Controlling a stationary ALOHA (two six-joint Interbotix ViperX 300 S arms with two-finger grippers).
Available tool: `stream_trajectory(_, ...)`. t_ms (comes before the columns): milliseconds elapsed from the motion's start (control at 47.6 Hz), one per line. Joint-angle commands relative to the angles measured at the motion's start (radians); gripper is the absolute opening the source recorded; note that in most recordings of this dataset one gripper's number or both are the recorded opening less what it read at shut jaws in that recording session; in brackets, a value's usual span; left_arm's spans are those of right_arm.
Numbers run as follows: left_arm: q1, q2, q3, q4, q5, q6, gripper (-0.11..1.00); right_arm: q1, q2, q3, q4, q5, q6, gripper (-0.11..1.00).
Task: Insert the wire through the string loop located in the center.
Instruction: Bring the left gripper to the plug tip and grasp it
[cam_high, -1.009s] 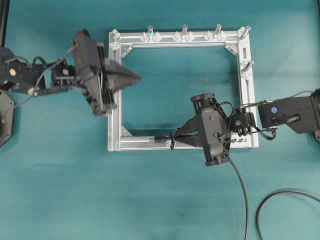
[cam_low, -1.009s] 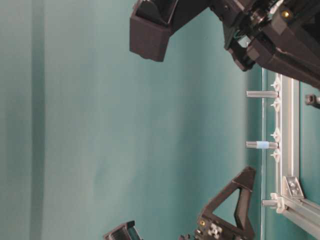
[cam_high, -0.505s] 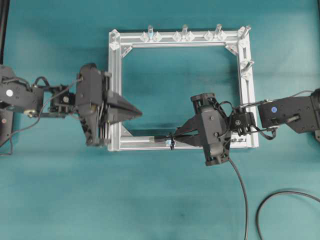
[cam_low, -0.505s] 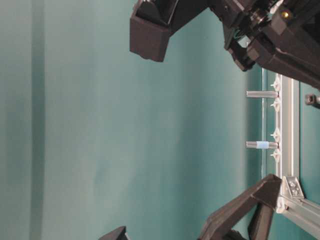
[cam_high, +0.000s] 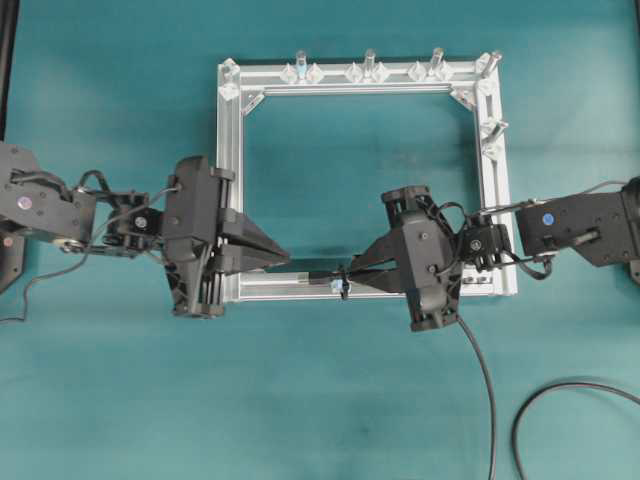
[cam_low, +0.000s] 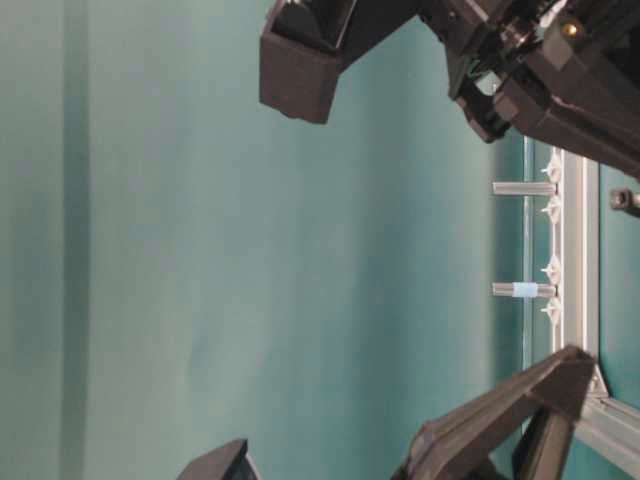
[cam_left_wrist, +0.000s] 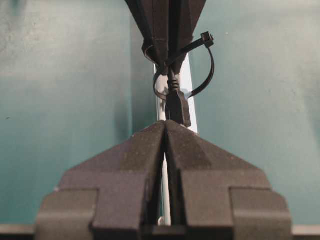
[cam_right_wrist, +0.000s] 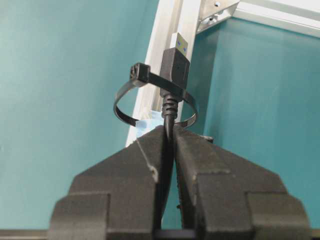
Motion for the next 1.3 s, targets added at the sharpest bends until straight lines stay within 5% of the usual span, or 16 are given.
stream_trajectory(0,-0.009,0.009,-0.038,0.003,-0.003,-0.005,0.00,-0.005,-0.014,-0.018,0.002,-0.008,0.000,0.07)
stream_trajectory(252,-0.018,0.049,-0.106,0.003,0.069,-0.006,0.02,-0.006,-0.014,-0.020,0.002,-0.008,0.000,0.07)
stream_trajectory(547,-0.025,0.054,-0.155,0.002,0.183,-0.011,0.73,-0.006,-0.014,-0.015,0.002,-0.006,0.000,0.07)
stream_trajectory(652,-0.026,0.075,-0.172,0.003,0.190,-0.017,0.88,-0.005,-0.014,-0.014,0.002,-0.006,0.000,0.07)
stream_trajectory(1283,-0.028,0.207,-0.219,0.003,0.189,-0.015,0.89,-0.006,-0.014,-0.014,0.002,-0.006,0.000,0.07)
